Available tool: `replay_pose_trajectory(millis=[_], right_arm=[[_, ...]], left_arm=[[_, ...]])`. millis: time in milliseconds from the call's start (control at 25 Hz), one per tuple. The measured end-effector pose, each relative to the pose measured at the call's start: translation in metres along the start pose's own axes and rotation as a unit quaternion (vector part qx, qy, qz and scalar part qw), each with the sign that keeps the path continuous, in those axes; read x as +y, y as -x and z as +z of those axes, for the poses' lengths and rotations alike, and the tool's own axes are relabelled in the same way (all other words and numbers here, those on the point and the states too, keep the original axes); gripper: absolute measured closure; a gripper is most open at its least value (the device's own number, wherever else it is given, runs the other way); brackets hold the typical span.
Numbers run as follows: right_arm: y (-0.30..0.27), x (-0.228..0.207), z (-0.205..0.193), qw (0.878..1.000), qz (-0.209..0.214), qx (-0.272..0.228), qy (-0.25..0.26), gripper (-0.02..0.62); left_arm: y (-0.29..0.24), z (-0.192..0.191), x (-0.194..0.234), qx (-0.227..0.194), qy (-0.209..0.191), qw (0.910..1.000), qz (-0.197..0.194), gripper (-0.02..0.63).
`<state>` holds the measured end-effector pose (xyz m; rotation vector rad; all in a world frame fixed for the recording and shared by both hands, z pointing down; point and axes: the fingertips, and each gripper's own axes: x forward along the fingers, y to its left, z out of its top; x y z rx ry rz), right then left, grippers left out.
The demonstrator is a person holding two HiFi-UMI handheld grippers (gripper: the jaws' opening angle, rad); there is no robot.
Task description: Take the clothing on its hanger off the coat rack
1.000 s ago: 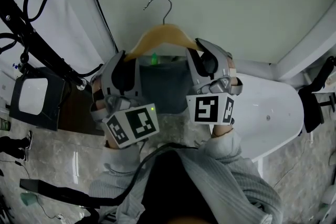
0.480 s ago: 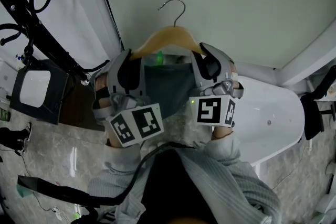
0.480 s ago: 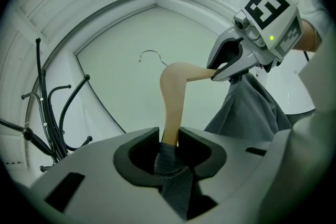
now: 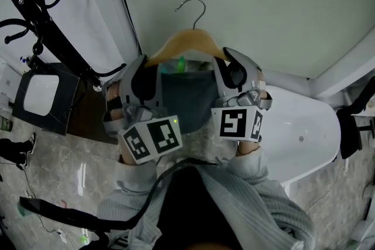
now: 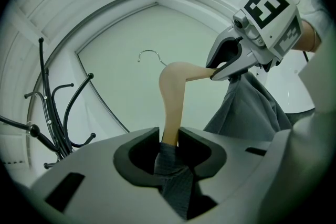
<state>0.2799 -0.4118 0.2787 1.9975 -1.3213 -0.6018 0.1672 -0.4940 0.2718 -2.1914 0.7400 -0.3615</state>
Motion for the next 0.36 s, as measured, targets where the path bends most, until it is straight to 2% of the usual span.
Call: replay_pose_trajectory(millis=[360], right_arm=[[0.0019, 0.0013, 0.0040, 1.000, -0.003, 0.000, -0.001, 0.503]], left_arm=[[0.0034, -0.0013, 0.0017, -0.002, 0.003, 1.0000, -0.001, 0.494]])
